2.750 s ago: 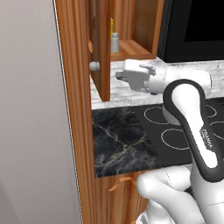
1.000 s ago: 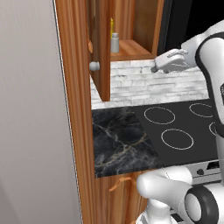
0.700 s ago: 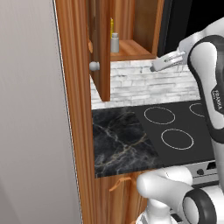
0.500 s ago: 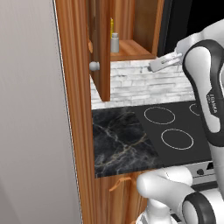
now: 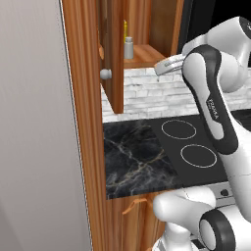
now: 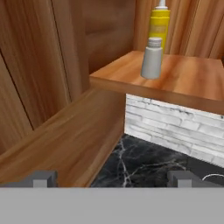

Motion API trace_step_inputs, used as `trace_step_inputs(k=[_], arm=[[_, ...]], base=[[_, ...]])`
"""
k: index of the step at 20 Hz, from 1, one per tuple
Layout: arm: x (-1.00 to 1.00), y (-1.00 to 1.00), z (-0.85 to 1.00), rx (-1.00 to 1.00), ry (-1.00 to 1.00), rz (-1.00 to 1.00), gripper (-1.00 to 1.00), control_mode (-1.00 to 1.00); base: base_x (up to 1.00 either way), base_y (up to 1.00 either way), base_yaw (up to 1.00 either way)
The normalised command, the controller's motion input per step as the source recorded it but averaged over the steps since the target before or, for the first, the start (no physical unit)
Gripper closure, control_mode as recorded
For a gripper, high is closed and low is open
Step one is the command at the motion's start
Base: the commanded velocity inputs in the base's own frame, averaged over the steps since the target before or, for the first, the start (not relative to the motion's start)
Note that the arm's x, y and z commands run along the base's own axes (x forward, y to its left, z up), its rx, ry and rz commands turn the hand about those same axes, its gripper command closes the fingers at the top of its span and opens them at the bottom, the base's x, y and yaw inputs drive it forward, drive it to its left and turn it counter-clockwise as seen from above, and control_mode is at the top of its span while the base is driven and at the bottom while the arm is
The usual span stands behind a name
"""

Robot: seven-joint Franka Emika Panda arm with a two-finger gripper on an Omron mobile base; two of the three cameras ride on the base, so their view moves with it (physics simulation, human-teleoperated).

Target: Move the mustard and shaker from the cabinet to the dining counter.

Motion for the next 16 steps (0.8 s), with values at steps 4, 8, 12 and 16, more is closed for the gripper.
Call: trace_step_inputs(k=[4, 8, 12, 16], arm=[[0.58, 0.06, 0.0, -0.04, 0.0, -0.15, -1.0, -1.0], [0.57, 0.01, 0.0, 0.0, 0.0, -0.1, -1.0, -1.0], [0.52, 0.0, 0.0, 0.0, 0.0, -0.03, -1.0, -1.0], [0.45, 0.13, 0.0, 0.0, 0.0, -0.02, -1.0, -1.0]], base=[[0.0, 0.0, 0.0], [0.0, 0.0, 0.0], [0.0, 0.0, 0.0], [0.0, 0.0, 0.0]])
